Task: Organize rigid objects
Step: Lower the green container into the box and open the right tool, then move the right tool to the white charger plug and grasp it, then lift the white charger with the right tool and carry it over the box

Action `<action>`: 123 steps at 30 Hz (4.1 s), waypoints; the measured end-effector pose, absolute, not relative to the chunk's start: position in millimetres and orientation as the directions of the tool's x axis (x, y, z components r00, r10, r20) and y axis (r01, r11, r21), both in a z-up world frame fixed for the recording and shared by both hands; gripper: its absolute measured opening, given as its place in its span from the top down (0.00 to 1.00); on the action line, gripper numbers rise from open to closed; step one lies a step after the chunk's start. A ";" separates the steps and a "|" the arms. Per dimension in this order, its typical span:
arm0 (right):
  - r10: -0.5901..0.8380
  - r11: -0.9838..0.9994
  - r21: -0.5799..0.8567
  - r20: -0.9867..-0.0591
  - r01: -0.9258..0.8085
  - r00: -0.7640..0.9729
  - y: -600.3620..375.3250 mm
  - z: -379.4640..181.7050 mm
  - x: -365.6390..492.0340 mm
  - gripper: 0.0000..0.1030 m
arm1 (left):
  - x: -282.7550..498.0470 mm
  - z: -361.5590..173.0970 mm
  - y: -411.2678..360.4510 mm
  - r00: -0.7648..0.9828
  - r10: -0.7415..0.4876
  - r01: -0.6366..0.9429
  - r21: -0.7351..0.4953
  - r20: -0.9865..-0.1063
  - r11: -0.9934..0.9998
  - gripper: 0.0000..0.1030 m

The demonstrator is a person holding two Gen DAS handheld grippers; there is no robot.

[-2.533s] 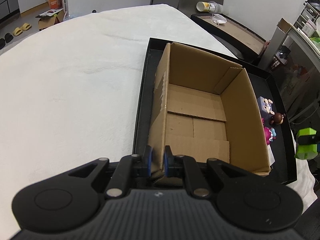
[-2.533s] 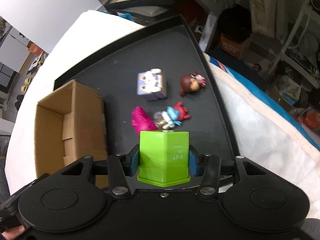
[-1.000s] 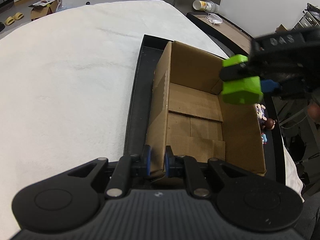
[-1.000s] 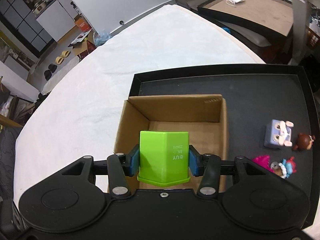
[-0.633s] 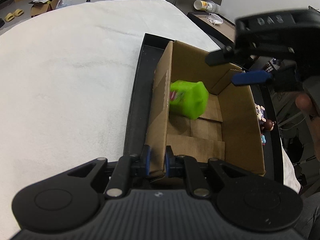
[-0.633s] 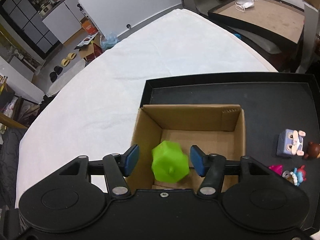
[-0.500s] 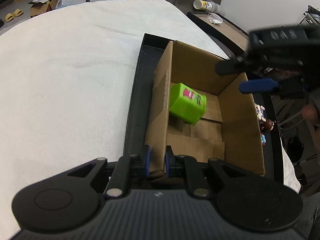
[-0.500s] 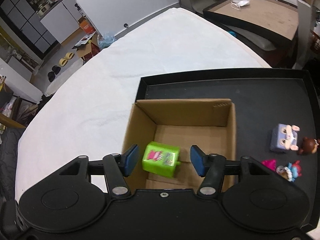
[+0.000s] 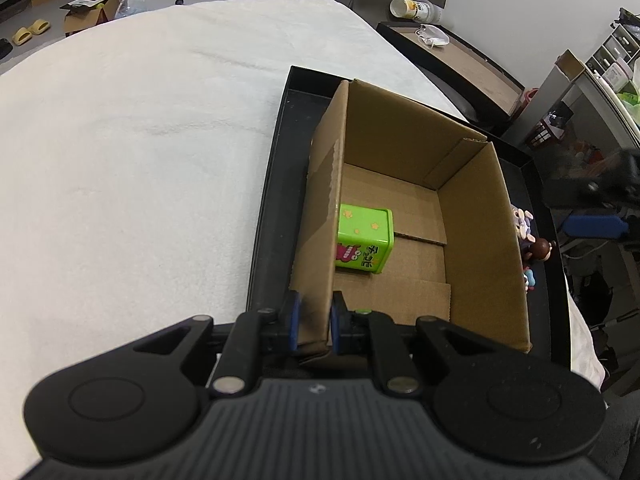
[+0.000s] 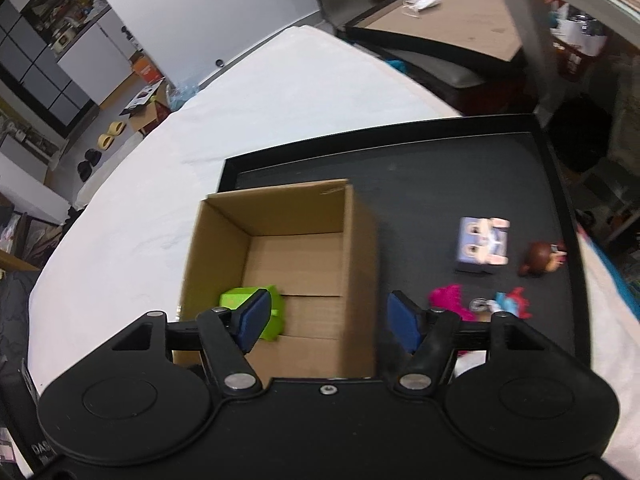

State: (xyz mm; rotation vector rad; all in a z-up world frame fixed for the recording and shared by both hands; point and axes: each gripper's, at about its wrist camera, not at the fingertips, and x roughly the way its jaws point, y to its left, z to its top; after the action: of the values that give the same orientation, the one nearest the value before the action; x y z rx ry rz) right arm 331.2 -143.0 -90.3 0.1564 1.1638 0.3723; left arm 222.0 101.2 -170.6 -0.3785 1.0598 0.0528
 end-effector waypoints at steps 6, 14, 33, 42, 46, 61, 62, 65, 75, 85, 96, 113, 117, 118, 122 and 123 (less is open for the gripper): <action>0.339 0.940 0.294 -0.869 -0.175 0.361 -175.4 -91.9 327.6 0.33 | 222.8 -170.1 98.1 0.489 -0.119 -0.226 -0.258 -0.864 0.939 0.87; 0.308 0.951 0.281 -0.882 -0.126 0.357 -213.3 -105.5 319.5 0.28 | 224.2 -169.9 94.5 0.480 -0.096 -0.229 -0.230 -0.872 0.946 0.87; 0.292 0.955 0.263 -0.919 -0.138 0.265 -240.0 -174.7 304.4 0.29 | 229.5 -172.6 86.7 0.455 -0.051 -0.259 -0.186 -0.889 0.948 0.87; 0.279 0.959 0.251 -0.925 -0.134 0.259 -237.3 -209.6 303.8 0.34 | 235.6 -175.2 84.2 0.429 -0.040 -0.266 -0.169 -0.902 0.949 0.87; 0.226 0.967 0.186 -0.942 -0.176 0.249 -225.9 -222.4 302.8 0.40 | 237.3 -175.6 81.8 0.421 -0.029 -0.269 -0.156 -0.906 0.950 0.87; 0.227 0.967 0.184 -0.937 -0.177 0.265 -225.7 -219.0 298.7 0.65 | 238.1 -180.8 82.2 0.416 -0.029 -0.312 -0.173 -0.909 0.934 0.87; 0.229 0.966 0.186 -0.935 -0.178 0.269 -226.2 -216.7 298.7 0.65 | 237.5 -180.4 81.9 0.416 -0.028 -0.311 -0.171 -0.909 0.935 0.87; 0.238 0.965 0.192 -0.928 -0.179 0.286 -226.8 -206.9 297.9 0.65 | 236.1 -179.8 82.2 0.419 -0.028 -0.307 -0.170 -0.908 0.936 0.87; 0.255 0.959 0.191 -0.905 -0.208 0.341 -219.0 -172.7 301.9 0.65 | 234.1 -178.7 84.2 0.428 -0.031 -0.309 -0.178 -0.903 0.934 0.88; 0.229 0.961 0.145 -0.895 -0.234 0.383 -205.9 -151.9 308.0 0.65 | 232.8 -178.3 86.4 0.435 -0.043 -0.302 -0.191 -0.899 0.934 0.87; 0.223 0.958 0.117 -0.877 -0.261 0.427 -186.9 -125.8 316.9 0.65 | 230.8 -178.1 89.7 0.444 -0.062 -0.291 -0.210 -0.894 0.933 0.87; 0.265 0.934 0.097 -0.835 -0.344 0.483 -137.9 -83.6 336.2 0.65 | 231.1 -180.5 95.2 0.448 -0.097 -0.294 -0.249 -0.889 0.923 0.86; 0.278 0.924 0.096 -0.833 -0.369 0.479 -124.1 -81.6 336.6 0.65 | 231.2 -180.7 95.4 0.447 -0.100 -0.290 -0.250 -0.889 0.924 0.86; 0.281 0.922 0.096 -0.833 -0.376 0.477 -120.1 -81.6 336.5 0.65 | 231.2 -180.6 95.5 0.447 -0.101 -0.290 -0.251 -0.889 0.923 0.86; 0.299 0.910 0.104 -0.836 -0.402 0.461 -103.2 -84.1 335.0 0.65 | 230.7 -180.6 96.2 0.449 -0.107 -0.293 -0.260 -0.887 0.920 0.86; 0.304 0.906 0.107 -0.837 -0.409 0.455 -99.0 -85.5 334.4 0.65 | 230.5 -180.7 96.6 0.450 -0.109 -0.293 -0.262 -0.886 0.919 0.86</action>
State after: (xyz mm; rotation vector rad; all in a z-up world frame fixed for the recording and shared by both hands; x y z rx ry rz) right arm 334.4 -99.0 -85.5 -0.1155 1.0066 0.4409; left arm 230.5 96.6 -180.7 -0.4091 1.1062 0.1183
